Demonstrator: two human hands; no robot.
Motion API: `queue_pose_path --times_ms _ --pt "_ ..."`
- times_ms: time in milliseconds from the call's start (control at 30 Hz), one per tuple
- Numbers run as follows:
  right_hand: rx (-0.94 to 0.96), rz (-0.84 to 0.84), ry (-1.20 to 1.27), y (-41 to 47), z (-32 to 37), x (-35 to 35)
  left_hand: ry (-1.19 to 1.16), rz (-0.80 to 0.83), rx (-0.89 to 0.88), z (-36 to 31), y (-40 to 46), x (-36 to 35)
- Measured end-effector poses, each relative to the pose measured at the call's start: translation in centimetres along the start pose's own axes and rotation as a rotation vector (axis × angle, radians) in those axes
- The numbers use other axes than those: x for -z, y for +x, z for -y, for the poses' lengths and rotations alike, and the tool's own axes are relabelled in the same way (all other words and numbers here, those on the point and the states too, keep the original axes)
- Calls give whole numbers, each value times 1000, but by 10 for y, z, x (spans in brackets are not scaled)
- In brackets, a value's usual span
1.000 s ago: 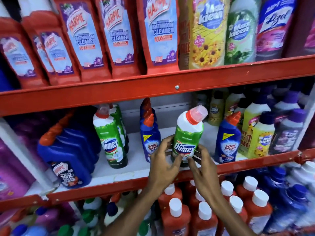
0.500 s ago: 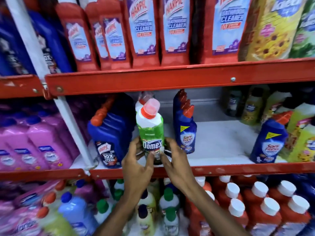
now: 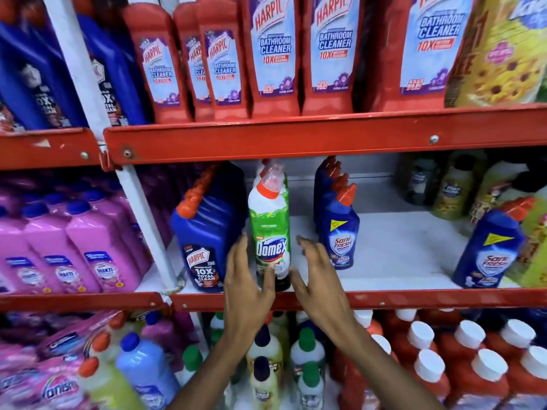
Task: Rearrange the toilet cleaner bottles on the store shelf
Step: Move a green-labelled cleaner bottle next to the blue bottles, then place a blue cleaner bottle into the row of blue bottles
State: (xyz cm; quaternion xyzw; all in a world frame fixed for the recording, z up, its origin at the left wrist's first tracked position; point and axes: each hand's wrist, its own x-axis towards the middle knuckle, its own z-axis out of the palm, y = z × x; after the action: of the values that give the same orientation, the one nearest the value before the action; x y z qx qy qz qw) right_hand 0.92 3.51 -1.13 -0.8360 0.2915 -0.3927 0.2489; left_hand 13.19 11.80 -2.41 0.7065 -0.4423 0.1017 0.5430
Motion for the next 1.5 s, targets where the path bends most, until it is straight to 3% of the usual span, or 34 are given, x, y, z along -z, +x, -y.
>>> queue_pose_path --times_ms 133,267,567,667,800,933,1067,1200,1500 --pt "119 -217 -378 -18 -11 33 223 -118 -283 -16 -8 -7" --pt "41 -230 -618 -29 -36 73 414 -33 -567 -42 -16 -36" --pt "-124 -329 -766 -60 -119 157 426 311 -680 -108 -48 -144" --pt "-205 -366 -664 -65 -140 180 346 445 -642 -132 -53 -180" --pt "-331 -419 -299 -66 -165 206 57 630 -434 -154 -57 -220" --pt "-343 -371 -63 -56 -184 233 -231 641 -176 -179 -55 -250" --pt "-329 -320 -26 -52 -191 245 -365 577 -43 -194 -52 -266" --pt "-316 -318 -7 -50 -187 240 -390 490 -23 -190 -48 -258" --pt "-162 -233 157 -37 -117 163 -384 240 7 -133 -41 -155"
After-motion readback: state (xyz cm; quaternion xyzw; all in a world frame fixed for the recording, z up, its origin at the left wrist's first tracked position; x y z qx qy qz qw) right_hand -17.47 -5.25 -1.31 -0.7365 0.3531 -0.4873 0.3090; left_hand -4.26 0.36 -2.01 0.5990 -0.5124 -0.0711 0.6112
